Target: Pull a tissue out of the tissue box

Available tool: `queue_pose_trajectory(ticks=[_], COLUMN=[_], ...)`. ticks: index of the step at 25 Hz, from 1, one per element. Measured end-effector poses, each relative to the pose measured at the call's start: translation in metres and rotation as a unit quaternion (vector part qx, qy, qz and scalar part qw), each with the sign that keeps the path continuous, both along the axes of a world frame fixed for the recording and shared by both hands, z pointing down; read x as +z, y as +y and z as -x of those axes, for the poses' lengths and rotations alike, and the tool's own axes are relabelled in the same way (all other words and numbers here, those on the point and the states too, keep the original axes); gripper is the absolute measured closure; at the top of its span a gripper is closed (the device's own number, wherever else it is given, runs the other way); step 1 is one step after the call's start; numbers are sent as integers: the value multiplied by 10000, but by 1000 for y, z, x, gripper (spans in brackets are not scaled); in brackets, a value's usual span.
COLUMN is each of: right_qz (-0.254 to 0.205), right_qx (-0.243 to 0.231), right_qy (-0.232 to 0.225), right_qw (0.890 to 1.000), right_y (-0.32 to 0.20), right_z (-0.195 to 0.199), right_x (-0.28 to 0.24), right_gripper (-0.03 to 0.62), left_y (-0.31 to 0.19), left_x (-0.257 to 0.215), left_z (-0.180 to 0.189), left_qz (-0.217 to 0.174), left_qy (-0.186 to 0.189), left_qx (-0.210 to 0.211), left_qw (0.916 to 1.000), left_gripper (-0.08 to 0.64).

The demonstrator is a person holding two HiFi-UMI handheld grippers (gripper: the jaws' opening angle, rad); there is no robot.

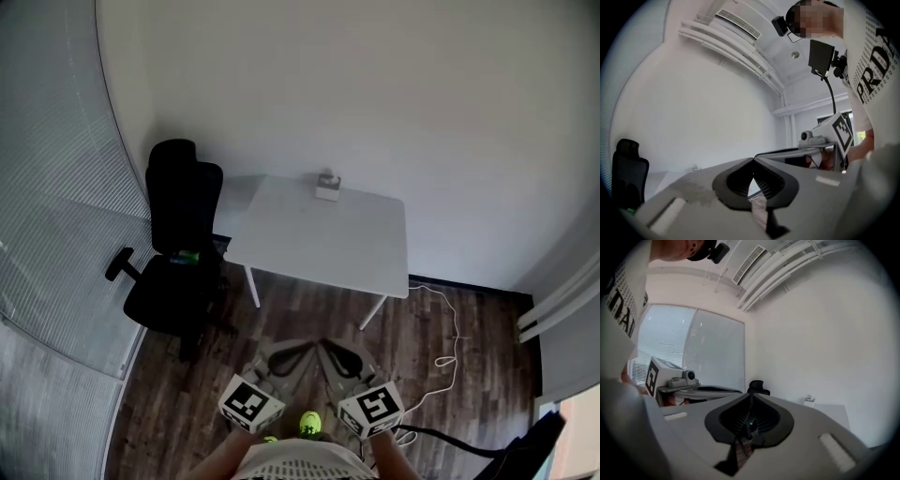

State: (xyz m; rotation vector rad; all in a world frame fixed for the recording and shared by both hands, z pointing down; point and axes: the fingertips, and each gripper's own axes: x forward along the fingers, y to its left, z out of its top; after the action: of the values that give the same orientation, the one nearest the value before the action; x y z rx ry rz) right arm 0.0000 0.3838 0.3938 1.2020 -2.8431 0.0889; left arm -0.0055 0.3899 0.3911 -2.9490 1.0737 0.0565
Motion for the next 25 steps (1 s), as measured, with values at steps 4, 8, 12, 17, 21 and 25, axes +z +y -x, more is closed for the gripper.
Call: queue_pose_trajectory(ticks=[4, 8, 12, 17, 21, 25], right_qz=[25, 42, 88, 114, 180, 189], right_qx=[-223, -346, -353, -375, -345, -262], right_qy=[4, -56, -115, -120, -90, -26], right_qw=[9997, 9994, 9993, 9992, 9992, 9995], right_y=[-22, -40, -52, -71, -91, -120], right_z=[-17, -32, -42, -45, -39, -32], right_x=[4, 8, 11, 13, 17, 17], right_gripper=[577, 577, 577, 577, 577, 577], left_y=[-23, -42, -53, -72, -92, -120], left_x=[11, 20, 21, 22, 22, 28], left_z=[-18, -31, -42, -45, -39, -31], left_qz=[80, 96, 139, 156, 194, 135], left_qy=[-207, -327, -340, -282, -162, -338], left_qx=[-125, -208, -232, -265, -318, -202], left_qw=[9997, 9992, 9991, 9991, 9992, 9991], left_gripper=[571, 571, 571, 571, 571, 571])
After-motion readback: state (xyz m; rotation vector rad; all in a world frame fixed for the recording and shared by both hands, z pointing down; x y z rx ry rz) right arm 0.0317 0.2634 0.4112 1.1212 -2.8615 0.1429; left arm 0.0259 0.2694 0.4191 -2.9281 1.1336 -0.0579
